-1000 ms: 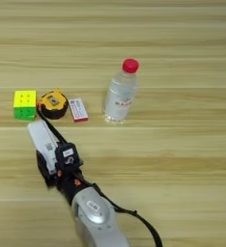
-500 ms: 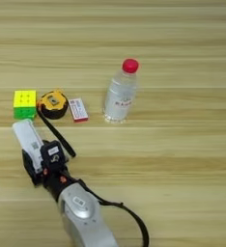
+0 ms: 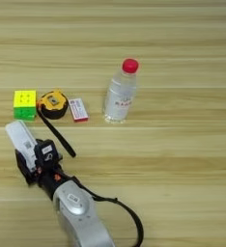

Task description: Move the objects on the table

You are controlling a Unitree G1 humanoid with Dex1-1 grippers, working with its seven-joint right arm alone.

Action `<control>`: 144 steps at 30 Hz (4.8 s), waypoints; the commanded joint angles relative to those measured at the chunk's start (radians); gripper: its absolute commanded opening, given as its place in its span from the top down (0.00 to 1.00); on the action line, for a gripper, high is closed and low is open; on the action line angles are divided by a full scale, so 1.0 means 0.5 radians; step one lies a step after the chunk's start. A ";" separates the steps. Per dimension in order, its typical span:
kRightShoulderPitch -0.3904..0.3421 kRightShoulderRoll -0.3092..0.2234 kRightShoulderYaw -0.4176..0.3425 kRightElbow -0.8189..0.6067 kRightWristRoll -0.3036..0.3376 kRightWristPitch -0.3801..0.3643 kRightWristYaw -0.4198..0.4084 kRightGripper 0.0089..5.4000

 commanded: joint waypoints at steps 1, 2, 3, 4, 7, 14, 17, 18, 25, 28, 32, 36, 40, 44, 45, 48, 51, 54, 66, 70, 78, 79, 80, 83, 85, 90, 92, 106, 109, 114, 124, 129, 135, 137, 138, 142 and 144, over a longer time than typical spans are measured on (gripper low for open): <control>-0.030 0.019 -0.018 -0.006 -0.007 -0.008 -0.015 0.30; -0.029 0.018 -0.017 -0.005 -0.007 -0.010 -0.015 0.28; -0.029 0.018 -0.016 -0.007 -0.008 -0.010 -0.015 0.27; -0.028 0.018 -0.015 -0.009 -0.010 -0.012 -0.015 0.25; -0.027 0.003 -0.004 -0.046 -0.053 -0.045 -0.036 0.16; -0.138 -0.058 -0.079 -0.256 -0.119 -0.064 -0.047 0.01; -0.239 -0.099 -0.166 -0.344 -0.115 -0.027 -0.041 0.01; -0.263 -0.108 -0.188 -0.363 -0.112 -0.016 -0.040 0.01; -0.430 -0.173 -0.295 -0.386 -0.088 0.080 0.014 0.01; -0.515 -0.168 -0.291 -0.312 -0.067 0.116 0.064 0.01; -0.644 -0.144 -0.308 -0.195 -0.035 0.109 0.110 0.01; -0.727 -0.130 -0.311 -0.137 0.000 0.114 0.154 0.01; -0.776 -0.115 -0.307 -0.070 0.016 0.108 0.202 0.01; -0.853 -0.092 -0.313 0.052 0.024 0.087 0.234 0.01; -0.874 -0.086 -0.314 0.088 0.022 0.080 0.238 0.01; -0.940 -0.071 -0.317 0.220 0.018 0.045 0.263 0.01; -1.016 -0.056 -0.324 0.376 0.009 0.002 0.280 0.01; -1.075 -0.047 -0.333 0.496 0.007 -0.043 0.291 0.01; -1.225 -0.017 -0.363 0.833 0.002 -0.212 0.341 0.01; -1.273 -0.005 -0.368 0.921 -0.001 -0.260 0.360 0.01; -1.348 0.020 -0.376 1.075 -0.004 -0.347 0.386 0.01; -1.358 0.024 -0.376 1.094 -0.004 -0.359 0.389 0.01; -1.369 0.028 -0.378 1.115 -0.003 -0.369 0.390 0.01; -1.402 0.035 -0.384 1.177 -0.005 -0.395 0.388 0.01; -1.411 0.037 -0.387 1.199 -0.005 -0.410 0.389 0.01; -1.450 0.044 -0.403 1.271 0.000 -0.429 0.386 0.03; -1.452 0.048 -0.406 1.282 -0.001 -0.437 0.386 0.07; -1.446 0.058 -0.423 1.278 -0.023 -0.469 0.368 0.36; -1.426 0.051 -0.431 1.202 -0.022 -0.462 0.358 0.38; -1.394 0.039 -0.442 1.086 -0.025 -0.432 0.356 0.38; -1.313 0.015 -0.452 0.875 -0.036 -0.360 0.347 0.38; -1.137 -0.076 -0.479 0.523 -0.031 -0.227 0.344 0.38; -0.795 -0.202 -0.515 0.006 -0.012 -0.056 0.357 0.38; -0.691 -0.233 -0.522 -0.126 -0.010 -0.014 0.354 0.38; -0.620 -0.251 -0.518 -0.210 -0.018 -0.001 0.352 0.38; -0.377 -0.296 -0.465 -0.464 -0.031 0.051 0.366 0.38; -0.273 -0.316 -0.430 -0.545 -0.041 0.066 0.372 0.38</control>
